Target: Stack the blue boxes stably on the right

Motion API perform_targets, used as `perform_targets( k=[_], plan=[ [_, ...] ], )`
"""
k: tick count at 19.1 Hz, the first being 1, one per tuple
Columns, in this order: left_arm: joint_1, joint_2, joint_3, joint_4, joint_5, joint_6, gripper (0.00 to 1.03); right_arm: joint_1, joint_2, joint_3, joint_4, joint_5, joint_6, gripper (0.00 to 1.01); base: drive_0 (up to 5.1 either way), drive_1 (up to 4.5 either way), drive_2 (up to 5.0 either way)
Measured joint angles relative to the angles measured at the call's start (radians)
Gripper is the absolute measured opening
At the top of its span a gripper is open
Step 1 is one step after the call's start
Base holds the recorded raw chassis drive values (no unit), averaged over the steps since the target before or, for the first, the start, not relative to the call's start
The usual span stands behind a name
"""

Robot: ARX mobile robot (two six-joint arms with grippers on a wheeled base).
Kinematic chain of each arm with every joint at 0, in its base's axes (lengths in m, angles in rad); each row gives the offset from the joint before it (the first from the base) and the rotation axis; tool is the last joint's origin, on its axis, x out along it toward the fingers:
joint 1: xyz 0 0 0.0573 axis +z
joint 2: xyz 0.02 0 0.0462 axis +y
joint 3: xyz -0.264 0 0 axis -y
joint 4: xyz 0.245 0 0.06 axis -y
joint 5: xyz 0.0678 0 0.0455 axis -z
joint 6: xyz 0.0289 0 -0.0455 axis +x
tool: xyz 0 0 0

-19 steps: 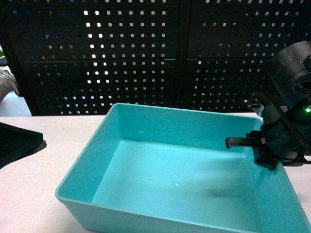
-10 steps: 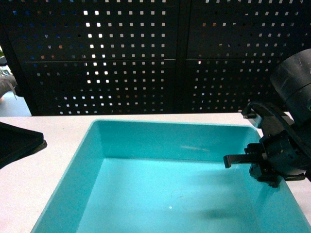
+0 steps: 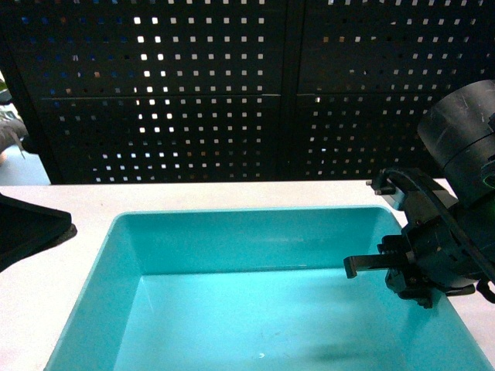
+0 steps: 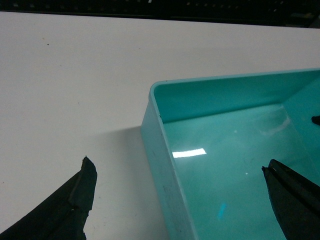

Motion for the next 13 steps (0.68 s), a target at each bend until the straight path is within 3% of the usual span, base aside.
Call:
perform_targets(
  k=[9,10,12,13],
  plan=[
    [0.0,0.0,0.0,0.0,0.0,0.0,0.98,-0.002,0.011,0.028,-0.053,0.011,0.098,0.02,0.0,0.0,0.0],
    [0.0,0.0,0.0,0.0,0.0,0.0,0.98,-0.006,0.015,0.037,-0.072,0.013,0.122,0.02,0.0,0.0,0.0],
    [0.0,0.0,0.0,0.0,-0.001,0.0,0.98,-0.025,0.029,0.081,-0.138,0.022,0.222,0.02,0.0,0.0,0.0],
    [0.0,0.0,0.0,0.0,0.0,0.0,0.98,-0.026,0.029,0.08,-0.13,0.032,0.247,0.02,0.0,0.0,0.0]
  ],
)
